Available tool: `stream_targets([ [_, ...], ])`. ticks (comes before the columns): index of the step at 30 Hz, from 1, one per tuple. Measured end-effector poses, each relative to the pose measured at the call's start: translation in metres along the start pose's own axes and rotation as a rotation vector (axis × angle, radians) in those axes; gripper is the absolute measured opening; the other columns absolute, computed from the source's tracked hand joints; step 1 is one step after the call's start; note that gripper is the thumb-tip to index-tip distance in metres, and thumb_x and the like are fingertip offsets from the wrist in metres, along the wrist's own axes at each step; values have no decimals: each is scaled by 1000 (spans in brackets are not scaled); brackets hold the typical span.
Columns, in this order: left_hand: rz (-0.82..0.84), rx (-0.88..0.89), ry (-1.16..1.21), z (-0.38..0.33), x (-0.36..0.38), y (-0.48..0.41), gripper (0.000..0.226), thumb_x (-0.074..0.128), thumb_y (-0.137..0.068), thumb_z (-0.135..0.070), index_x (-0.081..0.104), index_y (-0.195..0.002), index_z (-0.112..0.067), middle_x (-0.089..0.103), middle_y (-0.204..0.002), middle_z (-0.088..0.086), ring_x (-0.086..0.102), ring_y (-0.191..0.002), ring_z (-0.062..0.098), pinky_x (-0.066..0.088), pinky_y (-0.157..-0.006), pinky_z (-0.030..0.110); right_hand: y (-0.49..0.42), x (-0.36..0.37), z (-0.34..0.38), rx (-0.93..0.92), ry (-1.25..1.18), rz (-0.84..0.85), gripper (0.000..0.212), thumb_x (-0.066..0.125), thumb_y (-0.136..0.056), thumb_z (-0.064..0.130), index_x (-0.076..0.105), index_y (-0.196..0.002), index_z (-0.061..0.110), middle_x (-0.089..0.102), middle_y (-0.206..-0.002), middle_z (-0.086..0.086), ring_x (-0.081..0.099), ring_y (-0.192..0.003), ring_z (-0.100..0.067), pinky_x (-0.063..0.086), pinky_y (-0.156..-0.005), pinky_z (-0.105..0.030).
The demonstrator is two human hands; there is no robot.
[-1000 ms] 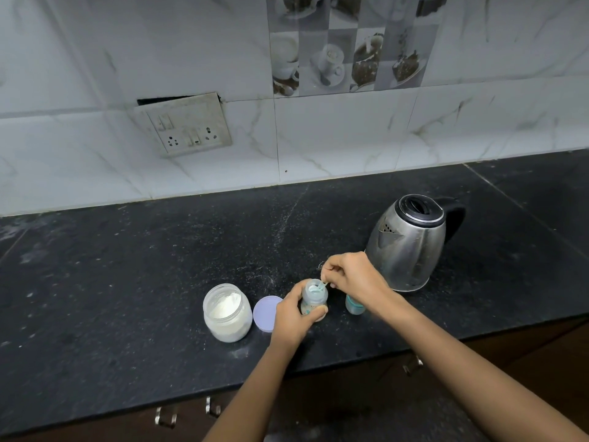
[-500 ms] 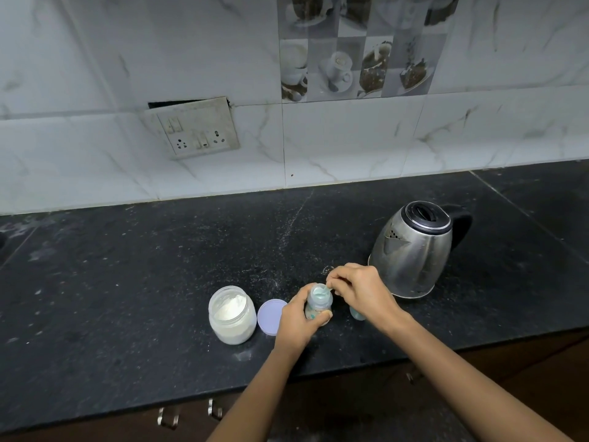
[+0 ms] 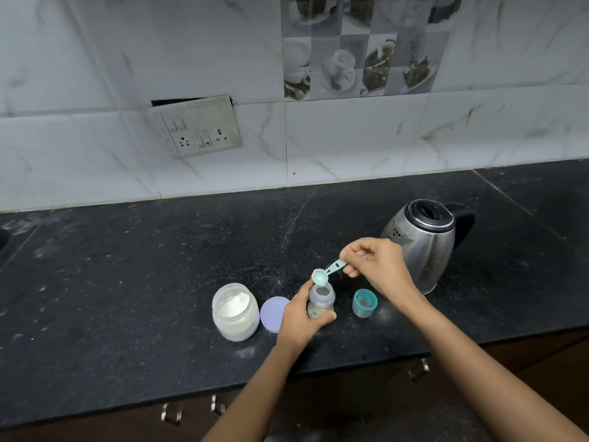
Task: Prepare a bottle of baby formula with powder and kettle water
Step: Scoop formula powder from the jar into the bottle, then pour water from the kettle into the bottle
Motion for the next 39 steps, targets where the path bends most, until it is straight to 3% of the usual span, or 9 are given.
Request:
stream_targets([
  [3,-3,-37,-4,8,-2,6,91,83,-70,-29,32,-145,-27,42,-138,-22,42,-125,-6,33,-105,16,-5,1,9,-28,-96,-9,6,70,-86,12,73,-81,12,71,-65,-7,71,-64,-21,58,-65,-26],
  [6,-60,-79,-12,15,-7,17,92,81,-72,-32,30,-147,-19,41,-144,-9,39,-132,5,32,-111,28,-11,16,21,-53,-208,2,4,71,-85,11,74,-82,10,71,-66,-8,70,-63,-20,56,-60,-25],
  [11,-108,-104,-29,22,-16,44,83,80,-75,-30,36,-144,-17,46,-142,-8,43,-128,3,32,-106,18,-15,82,25,-65,-165,94,6,71,-84,11,73,-79,13,68,-62,1,66,-58,-10,50,-54,-21],
  [16,-129,-80,-96,25,-31,56,75,78,-77,-30,41,-141,-17,48,-136,-12,45,-126,2,37,-107,24,-8,147,22,-177,26,274,6,69,-82,11,74,-81,11,64,-62,11,55,-55,2,45,-60,-13],
  [21,-137,-67,-110,28,-39,59,59,74,-75,-34,50,-128,-22,62,-120,-10,55,-112,0,46,-98,34,-5,184,5,-253,128,368,5,71,-81,15,75,-80,15,68,-85,2,62,-77,-9,53,-75,-30],
  [24,-143,-48,-120,26,-42,57,55,74,-76,-31,52,-125,-22,63,-116,-11,56,-109,0,47,-96,34,-5,186,-2,-256,144,396,11,67,-86,19,77,-88,15,65,-98,3,61,-89,-7,50,-80,-22],
  [27,-127,-29,-140,26,-40,53,60,73,-75,-36,50,-128,-22,61,-122,-10,53,-115,2,45,-99,33,-3,170,-1,-294,121,325,19,60,-93,19,75,-104,14,63,-105,2,59,-91,-3,43,-79,-10],
  [31,-131,-45,-132,18,-31,45,75,77,-76,-34,41,-140,-21,48,-135,-14,43,-125,1,35,-106,22,-3,120,0,-312,30,149,16,61,-93,16,75,-101,14,66,-101,3,59,-86,2,42,-73,-9],
  [39,-158,-81,-39,2,5,20,93,83,-67,-33,33,-144,-21,48,-137,-10,45,-125,4,36,-104,23,-13,-32,-6,-440,-45,-272,11,62,-92,11,73,-89,15,68,-92,-1,64,-86,-16,50,-75,-27],
])
Point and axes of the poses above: each hand's wrist, its own y-axis away from the middle knuckle, its own x-axis out of the palm, z = x × y, the point moved 3 cm from there along -y, towards the middle knuckle
